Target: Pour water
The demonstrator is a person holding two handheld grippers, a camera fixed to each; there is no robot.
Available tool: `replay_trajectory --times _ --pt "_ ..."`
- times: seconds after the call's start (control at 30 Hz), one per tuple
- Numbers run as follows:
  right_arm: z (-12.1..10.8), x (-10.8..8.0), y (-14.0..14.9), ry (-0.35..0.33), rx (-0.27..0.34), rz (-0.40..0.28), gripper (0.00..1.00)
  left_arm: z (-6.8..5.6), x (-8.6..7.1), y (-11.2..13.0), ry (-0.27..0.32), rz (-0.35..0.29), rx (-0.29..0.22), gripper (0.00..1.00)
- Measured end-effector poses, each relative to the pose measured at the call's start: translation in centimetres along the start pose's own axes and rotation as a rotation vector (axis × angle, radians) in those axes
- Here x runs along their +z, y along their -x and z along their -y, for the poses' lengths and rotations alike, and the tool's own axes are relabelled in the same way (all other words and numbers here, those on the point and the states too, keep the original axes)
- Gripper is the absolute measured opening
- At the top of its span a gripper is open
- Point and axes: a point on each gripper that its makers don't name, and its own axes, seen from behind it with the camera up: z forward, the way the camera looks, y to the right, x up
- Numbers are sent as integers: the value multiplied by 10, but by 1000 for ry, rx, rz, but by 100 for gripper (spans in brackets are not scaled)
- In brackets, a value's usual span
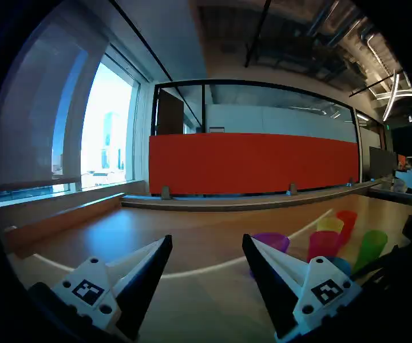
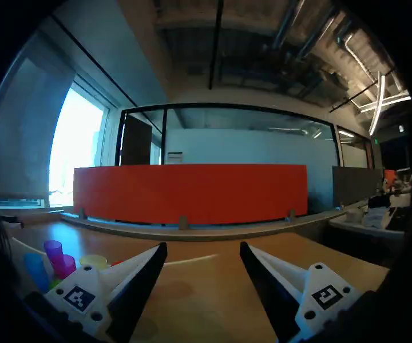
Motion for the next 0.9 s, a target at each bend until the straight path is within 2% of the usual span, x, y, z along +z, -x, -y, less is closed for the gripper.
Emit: replay_trajectory --times 0.4,0.9 --pt "-1 -1 28 1 -16 33 98 0 0 0 0 0 0 91" --pt "1 2 42 -1 -23 57 98 0 0 0 0 0 0 90"
